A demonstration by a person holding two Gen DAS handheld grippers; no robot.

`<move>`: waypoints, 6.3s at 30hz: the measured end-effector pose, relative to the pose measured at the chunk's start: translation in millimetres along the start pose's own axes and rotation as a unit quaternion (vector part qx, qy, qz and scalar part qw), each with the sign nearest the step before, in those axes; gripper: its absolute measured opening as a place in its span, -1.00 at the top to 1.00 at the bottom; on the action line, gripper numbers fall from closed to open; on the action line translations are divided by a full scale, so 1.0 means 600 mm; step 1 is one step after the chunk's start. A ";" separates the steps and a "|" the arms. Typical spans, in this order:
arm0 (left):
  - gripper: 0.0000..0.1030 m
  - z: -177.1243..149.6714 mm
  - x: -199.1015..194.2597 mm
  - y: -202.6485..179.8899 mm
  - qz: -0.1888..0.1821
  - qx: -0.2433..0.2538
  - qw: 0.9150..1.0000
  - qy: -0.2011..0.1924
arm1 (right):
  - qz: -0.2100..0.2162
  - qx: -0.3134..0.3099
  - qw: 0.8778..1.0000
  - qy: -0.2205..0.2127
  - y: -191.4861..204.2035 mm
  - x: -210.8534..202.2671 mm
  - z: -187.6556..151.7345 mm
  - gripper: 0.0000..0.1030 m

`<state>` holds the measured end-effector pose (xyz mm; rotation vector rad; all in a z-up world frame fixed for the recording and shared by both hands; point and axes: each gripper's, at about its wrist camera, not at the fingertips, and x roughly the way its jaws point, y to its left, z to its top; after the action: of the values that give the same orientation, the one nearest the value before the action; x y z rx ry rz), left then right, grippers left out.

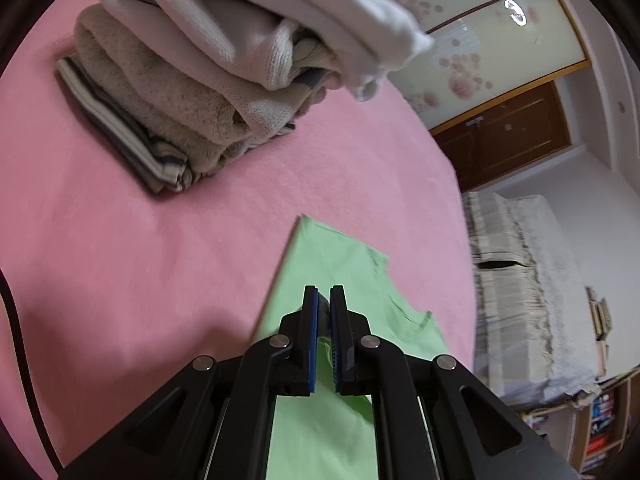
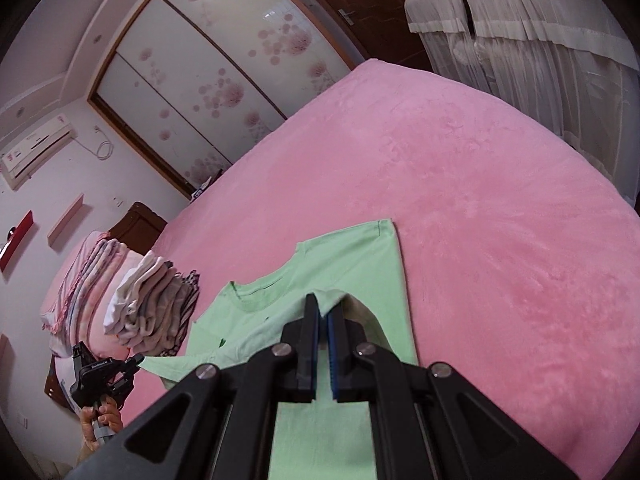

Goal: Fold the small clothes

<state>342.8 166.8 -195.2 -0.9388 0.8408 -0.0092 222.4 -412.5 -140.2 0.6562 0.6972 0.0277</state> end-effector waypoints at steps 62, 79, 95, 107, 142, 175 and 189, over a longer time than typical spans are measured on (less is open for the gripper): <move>0.31 0.056 0.250 -0.075 0.190 0.093 0.973 -0.092 | -0.063 0.117 0.990 0.039 -0.100 0.257 0.109 0.86; -0.46 -0.037 0.155 -0.187 0.180 0.344 0.919 -0.065 | -0.126 -0.052 0.991 0.019 0.006 0.150 0.089 0.22; 0.38 -0.161 0.248 -0.218 0.093 0.443 0.885 0.111 | -0.063 -0.159 0.975 0.141 0.118 0.274 -0.022 0.87; 0.40 -0.152 0.319 -0.234 0.111 0.448 0.881 0.108 | -0.118 -0.188 0.965 0.139 0.135 0.367 -0.001 0.87; 0.05 0.041 0.235 -0.092 0.131 0.378 0.914 0.065 | -0.127 -0.141 0.976 0.105 -0.040 0.278 0.146 0.41; 0.74 0.011 0.300 -0.134 0.312 0.454 0.834 -0.044 | -0.212 -0.204 0.953 0.078 -0.001 0.309 0.124 0.74; 0.55 -0.080 0.073 -0.108 0.222 0.440 0.870 0.010 | -0.168 -0.195 0.961 0.102 0.013 0.063 0.006 0.66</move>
<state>364.1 77.5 -191.1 0.1261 0.9245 -0.0035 255.3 -399.2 -156.0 0.1518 0.9654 -0.0810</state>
